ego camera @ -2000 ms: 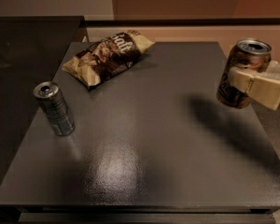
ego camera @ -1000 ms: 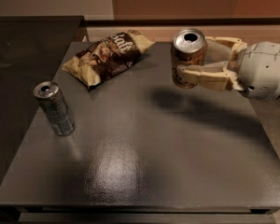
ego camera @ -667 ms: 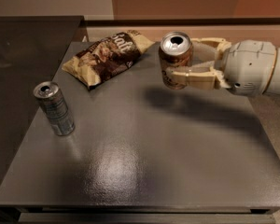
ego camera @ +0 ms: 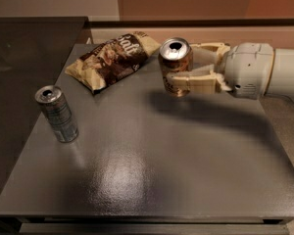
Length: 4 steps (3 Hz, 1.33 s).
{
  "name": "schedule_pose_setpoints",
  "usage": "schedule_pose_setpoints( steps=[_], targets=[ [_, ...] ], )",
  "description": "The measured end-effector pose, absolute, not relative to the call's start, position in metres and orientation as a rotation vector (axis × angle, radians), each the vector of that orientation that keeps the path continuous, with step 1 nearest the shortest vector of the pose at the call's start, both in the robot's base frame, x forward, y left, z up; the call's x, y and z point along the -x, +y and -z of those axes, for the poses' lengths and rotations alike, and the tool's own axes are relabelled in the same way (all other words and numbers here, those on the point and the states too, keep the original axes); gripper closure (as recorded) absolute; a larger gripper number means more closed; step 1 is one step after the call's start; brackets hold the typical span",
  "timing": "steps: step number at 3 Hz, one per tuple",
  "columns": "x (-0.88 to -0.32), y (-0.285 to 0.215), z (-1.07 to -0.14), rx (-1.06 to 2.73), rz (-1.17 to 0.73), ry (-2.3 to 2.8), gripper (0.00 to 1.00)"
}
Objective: Place orange can upright
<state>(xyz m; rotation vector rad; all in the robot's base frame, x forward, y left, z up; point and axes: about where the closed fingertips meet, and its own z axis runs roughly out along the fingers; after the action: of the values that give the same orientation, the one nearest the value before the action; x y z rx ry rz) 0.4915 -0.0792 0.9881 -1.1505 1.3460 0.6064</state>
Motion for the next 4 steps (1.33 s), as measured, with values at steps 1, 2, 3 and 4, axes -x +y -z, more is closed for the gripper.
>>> schedule_pose_setpoints(
  steps=[1,2,3,4],
  targets=[
    [-0.497,-0.078,-0.979,1.112,-0.641,1.419,1.00],
    [-0.501,-0.078,-0.969,1.075,-0.672,1.484,1.00],
    [-0.503,-0.077,-0.958,1.046,-0.701,1.531,1.00],
    [-0.503,-0.076,-0.948,1.023,-0.722,1.566,1.00]
  ],
)
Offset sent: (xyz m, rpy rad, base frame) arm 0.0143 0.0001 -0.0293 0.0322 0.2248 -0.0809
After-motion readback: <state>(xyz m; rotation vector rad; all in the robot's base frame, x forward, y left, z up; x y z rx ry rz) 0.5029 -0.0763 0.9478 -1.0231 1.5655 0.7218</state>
